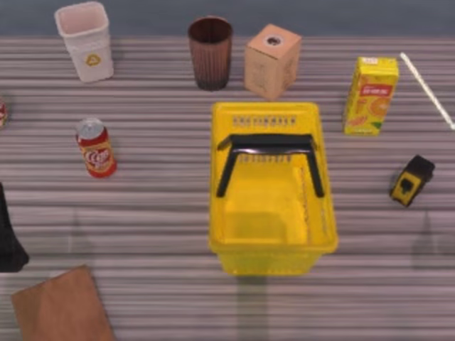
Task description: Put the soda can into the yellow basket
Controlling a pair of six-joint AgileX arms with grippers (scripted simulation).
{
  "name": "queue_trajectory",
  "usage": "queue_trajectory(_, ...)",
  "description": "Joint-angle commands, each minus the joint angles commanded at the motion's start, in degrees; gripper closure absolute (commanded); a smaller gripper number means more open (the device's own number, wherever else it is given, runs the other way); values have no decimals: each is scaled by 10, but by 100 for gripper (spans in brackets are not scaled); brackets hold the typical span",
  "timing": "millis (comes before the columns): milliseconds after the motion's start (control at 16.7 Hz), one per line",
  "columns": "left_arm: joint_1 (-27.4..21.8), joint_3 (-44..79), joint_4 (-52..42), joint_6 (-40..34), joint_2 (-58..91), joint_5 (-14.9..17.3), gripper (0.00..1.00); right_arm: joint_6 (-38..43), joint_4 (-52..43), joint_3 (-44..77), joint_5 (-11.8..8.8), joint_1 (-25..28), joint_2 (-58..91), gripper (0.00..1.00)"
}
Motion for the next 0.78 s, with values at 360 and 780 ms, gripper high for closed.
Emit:
queue_trajectory(360, -7, 56, -45, 24, 59, 0, 0, 0, 0, 0, 0, 0, 0, 0)
queue_trajectory(780, -32, 344, -232, 124, 384, 0, 0, 0, 0, 0, 0, 0, 0, 0)
